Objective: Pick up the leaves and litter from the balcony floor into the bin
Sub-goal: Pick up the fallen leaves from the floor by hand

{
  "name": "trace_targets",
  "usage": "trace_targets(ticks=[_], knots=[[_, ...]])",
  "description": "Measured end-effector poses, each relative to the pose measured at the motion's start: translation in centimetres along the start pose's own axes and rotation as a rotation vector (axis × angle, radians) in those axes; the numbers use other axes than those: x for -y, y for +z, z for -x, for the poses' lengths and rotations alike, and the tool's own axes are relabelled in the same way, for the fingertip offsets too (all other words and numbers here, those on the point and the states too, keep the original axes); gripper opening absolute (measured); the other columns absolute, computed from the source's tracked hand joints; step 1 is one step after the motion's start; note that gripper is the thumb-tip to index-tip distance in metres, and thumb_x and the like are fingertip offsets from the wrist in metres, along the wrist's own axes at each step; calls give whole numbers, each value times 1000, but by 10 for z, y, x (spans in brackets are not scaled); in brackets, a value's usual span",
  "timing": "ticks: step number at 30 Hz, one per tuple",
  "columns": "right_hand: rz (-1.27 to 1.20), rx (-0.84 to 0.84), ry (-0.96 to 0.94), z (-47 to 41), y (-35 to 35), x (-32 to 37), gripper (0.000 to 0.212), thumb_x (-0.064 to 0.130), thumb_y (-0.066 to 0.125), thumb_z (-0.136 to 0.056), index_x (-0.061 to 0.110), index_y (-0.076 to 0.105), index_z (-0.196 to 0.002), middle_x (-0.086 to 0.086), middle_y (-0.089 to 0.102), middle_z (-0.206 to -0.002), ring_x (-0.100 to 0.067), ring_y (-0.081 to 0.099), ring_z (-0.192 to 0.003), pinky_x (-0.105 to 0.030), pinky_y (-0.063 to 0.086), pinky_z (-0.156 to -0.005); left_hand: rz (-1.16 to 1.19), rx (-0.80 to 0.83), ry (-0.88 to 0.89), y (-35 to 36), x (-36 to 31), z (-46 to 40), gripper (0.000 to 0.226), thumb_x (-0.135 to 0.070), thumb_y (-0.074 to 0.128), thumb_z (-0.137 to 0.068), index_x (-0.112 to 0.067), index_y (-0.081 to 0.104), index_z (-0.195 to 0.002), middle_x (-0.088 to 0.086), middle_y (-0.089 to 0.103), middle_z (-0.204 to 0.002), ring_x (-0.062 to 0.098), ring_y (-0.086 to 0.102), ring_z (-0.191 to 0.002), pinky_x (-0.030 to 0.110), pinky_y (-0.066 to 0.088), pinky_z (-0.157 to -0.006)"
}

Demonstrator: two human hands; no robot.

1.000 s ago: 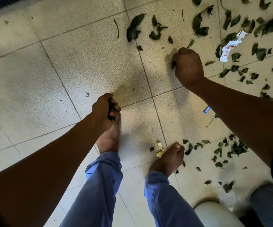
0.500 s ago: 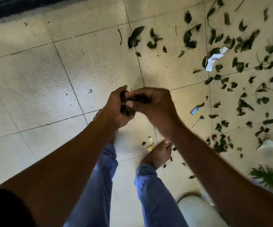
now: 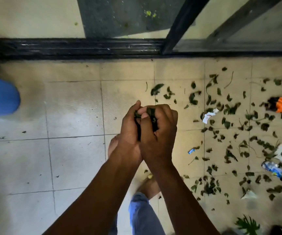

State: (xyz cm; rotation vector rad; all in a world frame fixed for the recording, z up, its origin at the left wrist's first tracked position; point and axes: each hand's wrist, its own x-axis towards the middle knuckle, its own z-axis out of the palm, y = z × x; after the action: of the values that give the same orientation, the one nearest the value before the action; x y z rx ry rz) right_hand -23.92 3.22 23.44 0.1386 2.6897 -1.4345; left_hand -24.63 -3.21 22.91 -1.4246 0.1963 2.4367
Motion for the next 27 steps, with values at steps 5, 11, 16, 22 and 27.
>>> trace_targets(ticks=[5, 11, 16, 22, 27], knots=[[-294, 10, 33, 3, 13, 68, 14, 15, 61, -91, 13, 74, -94, 4, 64, -105, -21, 56, -112, -24, 48, -91, 125, 70, 105, 18, -41, 58, 36, -39, 52, -98, -12, 64, -77, 0, 62, -76, 14, 67, -72, 22, 57, -75], [-700, 162, 117, 10, 44, 125, 27, -4, 54, -88, 4, 74, -106, -15, 70, -114, -31, 65, -115, -55, 51, -101, 279, 100, 413, -1, -82, 107, 26, -31, 50, -101, -12, 65, -110, 5, 65, -114, 17, 63, -112, 28, 50, -101], [-898, 433, 358, 42, 85, 178, 29, -11, 50, -91, -7, 69, -112, -19, 72, -118, -34, 66, -117, -48, 50, -106, 409, 84, 625, -36, -123, 153, 31, -27, 46, -104, -10, 71, -110, 9, 71, -120, 20, 66, -115, 31, 53, -101], [-854, 721, 543, 88, 166, 240, 31, -11, 46, -92, -8, 69, -112, -26, 71, -113, -42, 67, -112, -47, 52, -102, 631, 45, 818, -103, -192, 203, 31, -26, 49, -101, -9, 74, -101, 10, 73, -112, 20, 71, -101, 30, 60, -86], [-740, 857, 523, 124, 275, 278, 31, -2, 53, -86, -8, 70, -111, -28, 71, -113, -45, 65, -113, -51, 50, -106, 718, 71, 979, -179, -274, 217, 27, -31, 55, -92, -10, 69, -102, 16, 62, -120, 30, 59, -117, 43, 43, -112]])
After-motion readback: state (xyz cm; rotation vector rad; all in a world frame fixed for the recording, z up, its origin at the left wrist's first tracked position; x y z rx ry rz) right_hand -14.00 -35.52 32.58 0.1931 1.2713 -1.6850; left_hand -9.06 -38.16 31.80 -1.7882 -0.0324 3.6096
